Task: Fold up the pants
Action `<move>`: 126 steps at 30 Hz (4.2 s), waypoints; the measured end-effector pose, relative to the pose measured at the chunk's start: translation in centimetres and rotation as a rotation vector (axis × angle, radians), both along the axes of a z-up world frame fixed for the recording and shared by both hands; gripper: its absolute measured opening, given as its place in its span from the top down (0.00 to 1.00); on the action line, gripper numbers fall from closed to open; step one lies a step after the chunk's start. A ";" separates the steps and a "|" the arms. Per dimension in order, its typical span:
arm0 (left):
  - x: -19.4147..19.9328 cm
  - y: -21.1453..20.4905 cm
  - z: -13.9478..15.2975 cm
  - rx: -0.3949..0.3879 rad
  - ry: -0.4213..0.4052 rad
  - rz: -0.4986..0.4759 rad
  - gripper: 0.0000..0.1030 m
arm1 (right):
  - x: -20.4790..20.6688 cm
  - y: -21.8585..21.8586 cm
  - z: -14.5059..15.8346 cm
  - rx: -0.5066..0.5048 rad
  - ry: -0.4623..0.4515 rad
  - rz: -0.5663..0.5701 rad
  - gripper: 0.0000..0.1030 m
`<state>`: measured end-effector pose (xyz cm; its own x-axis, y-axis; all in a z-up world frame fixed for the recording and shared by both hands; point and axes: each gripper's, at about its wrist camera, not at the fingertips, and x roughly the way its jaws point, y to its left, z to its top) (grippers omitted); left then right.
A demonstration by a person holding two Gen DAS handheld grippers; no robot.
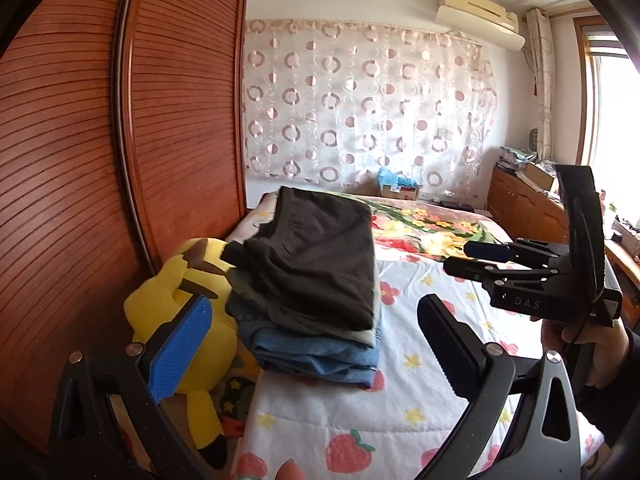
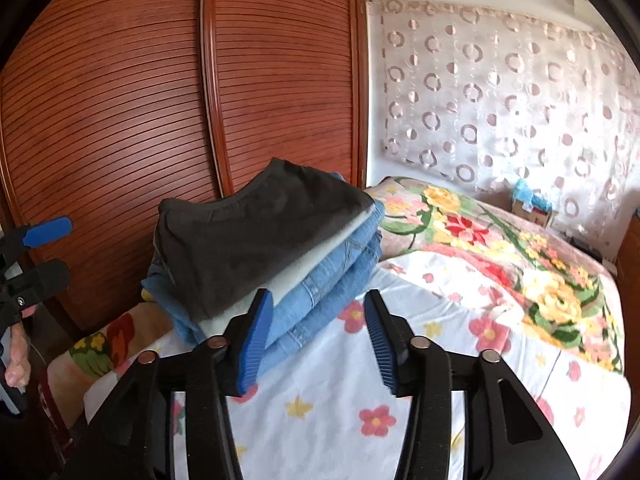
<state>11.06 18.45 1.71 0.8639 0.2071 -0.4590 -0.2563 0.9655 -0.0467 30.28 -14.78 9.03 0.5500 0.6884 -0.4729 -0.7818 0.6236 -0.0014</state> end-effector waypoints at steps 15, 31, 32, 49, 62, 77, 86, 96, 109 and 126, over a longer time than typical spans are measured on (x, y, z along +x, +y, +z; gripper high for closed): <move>-0.4 -3.0 -0.6 0.010 0.019 -0.067 0.00 | -4.7 -3.0 -0.3 0.007 -0.011 -0.100 0.12; -0.7 -9.1 -2.4 -0.032 0.083 -0.221 0.00 | -11.5 -10.4 -1.1 0.053 -0.033 -0.341 0.12; -0.8 -9.6 -2.3 -0.029 0.080 -0.230 0.00 | -11.9 -10.8 -1.0 0.055 -0.034 -0.352 0.12; -1.5 -16.7 -1.0 -0.021 0.081 -0.306 0.00 | -17.5 -13.5 -0.5 0.085 -0.024 -0.473 0.12; -3.3 -19.4 2.1 0.012 0.038 -0.329 0.00 | -20.8 -14.3 0.3 0.127 -0.054 -0.519 0.12; -5.6 -19.9 4.9 0.029 -0.022 -0.331 0.00 | -23.0 -14.8 0.6 0.169 -0.115 -0.530 0.12; -6.5 -19.4 6.4 0.032 -0.059 -0.325 0.00 | -23.8 -14.9 0.7 0.174 -0.144 -0.539 0.12; -7.6 -18.5 7.4 0.044 -0.090 -0.295 0.00 | -24.1 -15.2 0.8 0.181 -0.183 -0.557 0.12; -7.8 -17.2 7.4 0.044 -0.091 -0.264 0.00 | -23.6 -15.1 0.4 0.186 -0.186 -0.569 0.12; -7.7 -16.9 7.4 0.045 -0.093 -0.262 0.00 | -23.5 -15.2 0.3 0.183 -0.185 -0.561 0.12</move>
<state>3.40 1.51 9.10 0.9285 -0.0103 -0.3711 0.0057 0.9999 -0.0134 6.73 -29.97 9.36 0.9133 0.3315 -0.2366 -0.3318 0.9425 0.0396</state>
